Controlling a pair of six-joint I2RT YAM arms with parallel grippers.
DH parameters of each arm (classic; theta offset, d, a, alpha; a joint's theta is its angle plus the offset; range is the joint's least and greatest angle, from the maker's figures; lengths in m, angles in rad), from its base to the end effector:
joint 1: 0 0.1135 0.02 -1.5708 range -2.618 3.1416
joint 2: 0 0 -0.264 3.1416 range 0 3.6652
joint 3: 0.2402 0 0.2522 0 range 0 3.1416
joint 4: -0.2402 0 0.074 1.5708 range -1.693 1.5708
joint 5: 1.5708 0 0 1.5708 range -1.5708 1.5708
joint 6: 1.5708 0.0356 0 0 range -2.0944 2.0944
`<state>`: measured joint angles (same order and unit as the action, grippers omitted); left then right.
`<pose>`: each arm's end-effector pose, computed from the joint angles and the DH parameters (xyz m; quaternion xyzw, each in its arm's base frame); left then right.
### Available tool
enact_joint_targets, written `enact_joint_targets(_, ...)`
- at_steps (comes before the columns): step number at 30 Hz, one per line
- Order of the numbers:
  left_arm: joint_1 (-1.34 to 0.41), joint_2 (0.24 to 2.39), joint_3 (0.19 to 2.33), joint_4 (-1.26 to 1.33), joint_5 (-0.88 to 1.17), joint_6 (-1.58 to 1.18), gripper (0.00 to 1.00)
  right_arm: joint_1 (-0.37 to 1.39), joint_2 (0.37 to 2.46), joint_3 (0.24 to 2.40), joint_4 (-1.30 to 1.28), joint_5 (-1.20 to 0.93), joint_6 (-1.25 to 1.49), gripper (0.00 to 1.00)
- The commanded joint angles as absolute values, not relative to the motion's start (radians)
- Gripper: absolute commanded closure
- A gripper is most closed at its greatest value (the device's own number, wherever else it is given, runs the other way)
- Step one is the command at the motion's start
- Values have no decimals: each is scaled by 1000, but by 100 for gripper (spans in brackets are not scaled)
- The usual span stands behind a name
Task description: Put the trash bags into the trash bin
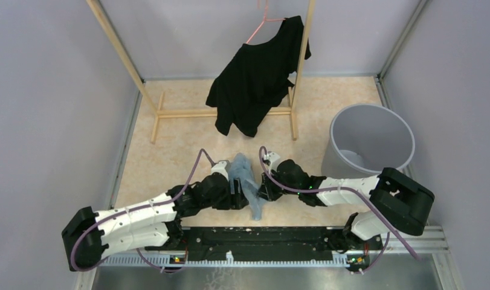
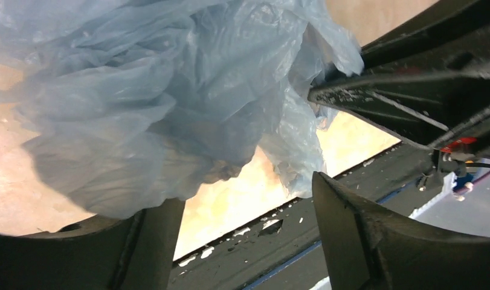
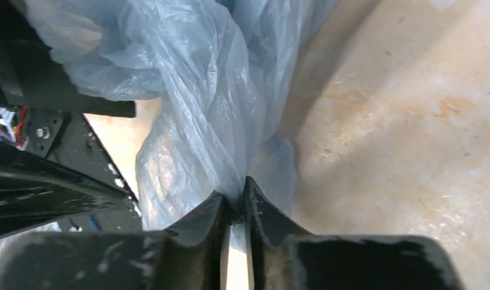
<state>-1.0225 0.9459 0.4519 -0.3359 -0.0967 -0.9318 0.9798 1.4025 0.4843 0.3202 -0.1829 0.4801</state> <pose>0.0986 -0.1548 0.1835 0.0247 0.9309 -0.2745 0.2396 0.1408 0.2214 0.1542 -0.2590 0.8424 0.3706 0.2931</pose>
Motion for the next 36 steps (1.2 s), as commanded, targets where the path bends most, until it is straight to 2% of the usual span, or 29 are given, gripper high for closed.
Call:
enact_joint_targets(1, -1020, 876, 408, -265, -121, -965, 15, 993, 1393, 527, 322, -97, 512, 92)
enact_joint_targets(5, -933, 948, 431, -224, -153, -857, 15, 993, 1311, 516, 279, -102, 538, 97)
enact_joint_targets(8, -742, 1083, 489, -172, -17, -754, 21, 993, 1253, 511, 257, -117, 560, 100)
enact_joint_targets(11, -660, 1172, 575, -123, 63, -678, 24, 993, 1220, 513, 235, -101, 580, 100)
enact_joint_targets(16, -655, 1217, 721, -228, 108, -629, 23, 992, 1193, 534, 167, 35, 632, 100)
enact_joint_targets(20, -658, 1101, 623, -256, 243, -667, 4, 993, 1172, 544, 159, 109, 653, 100)
enact_joint_targets(22, -659, 1017, 530, -228, 355, -701, 2, 992, 1165, 551, 158, 130, 650, 100)
enact_joint_targets(25, -705, 907, 396, -149, 438, -793, 2, 992, 1163, 561, 164, 126, 644, 100)
enact_joint_targets(28, -790, 884, 340, -57, 371, -874, 2, 992, 1163, 564, 181, 94, 647, 100)
enact_joint_targets(36, -831, 1181, 406, 164, 321, -879, 18, 993, 1126, 573, 126, 80, 641, 100)
